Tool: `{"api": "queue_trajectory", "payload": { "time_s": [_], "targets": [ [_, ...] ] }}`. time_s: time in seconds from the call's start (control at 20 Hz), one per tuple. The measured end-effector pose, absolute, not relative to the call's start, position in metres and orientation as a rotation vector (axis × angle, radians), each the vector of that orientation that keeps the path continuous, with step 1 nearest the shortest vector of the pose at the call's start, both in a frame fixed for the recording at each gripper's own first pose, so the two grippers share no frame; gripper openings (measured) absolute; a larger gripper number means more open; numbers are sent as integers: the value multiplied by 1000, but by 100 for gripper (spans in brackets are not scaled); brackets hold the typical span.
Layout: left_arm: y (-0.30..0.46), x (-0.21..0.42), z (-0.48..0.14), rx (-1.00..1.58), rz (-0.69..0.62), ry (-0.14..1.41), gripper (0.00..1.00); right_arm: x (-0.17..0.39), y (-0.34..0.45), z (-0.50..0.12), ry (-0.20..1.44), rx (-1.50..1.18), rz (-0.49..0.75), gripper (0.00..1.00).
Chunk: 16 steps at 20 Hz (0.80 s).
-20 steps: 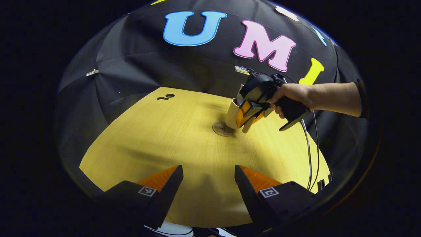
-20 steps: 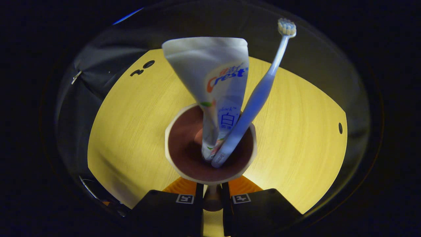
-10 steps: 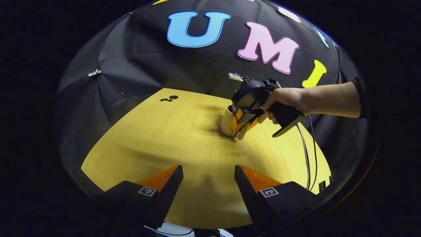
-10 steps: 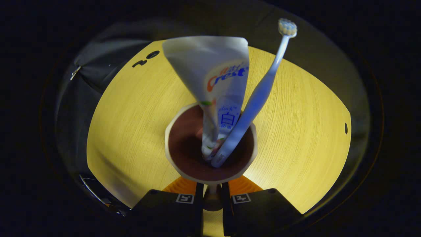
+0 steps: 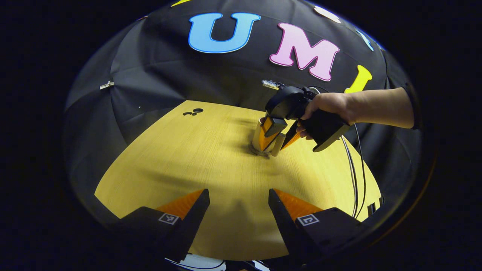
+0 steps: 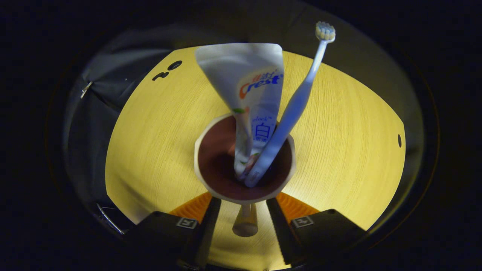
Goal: Put the toothbrush and toothpaste on the desktop into the cup, then pick up the cup and place it on the coaster on the desktop.
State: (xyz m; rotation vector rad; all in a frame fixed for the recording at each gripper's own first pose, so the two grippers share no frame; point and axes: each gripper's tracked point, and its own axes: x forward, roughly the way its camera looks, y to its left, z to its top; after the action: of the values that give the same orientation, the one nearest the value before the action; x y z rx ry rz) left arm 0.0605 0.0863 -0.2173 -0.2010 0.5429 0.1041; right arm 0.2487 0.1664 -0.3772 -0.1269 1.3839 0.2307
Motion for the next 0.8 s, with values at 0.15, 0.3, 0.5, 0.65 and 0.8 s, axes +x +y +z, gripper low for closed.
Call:
{"api": "queue_trajectory", "payload": {
  "time_s": [0.15,0.3,0.5,0.65,0.8],
  "targets": [
    [83,62,-213,-184,83,538,98,247,166,-361,1345,-86,216,96],
    [77,67,-206,-151,53,523,98,243,160,-332,1284,-86,232,99],
    [68,71,-196,-107,2,499,98,236,159,-271,1138,29,233,99],
    [62,75,-175,-110,-25,460,98,235,147,-220,1002,97,198,99],
    [59,85,-143,-121,-50,397,98,233,129,-177,868,129,152,99]
  ]
}}
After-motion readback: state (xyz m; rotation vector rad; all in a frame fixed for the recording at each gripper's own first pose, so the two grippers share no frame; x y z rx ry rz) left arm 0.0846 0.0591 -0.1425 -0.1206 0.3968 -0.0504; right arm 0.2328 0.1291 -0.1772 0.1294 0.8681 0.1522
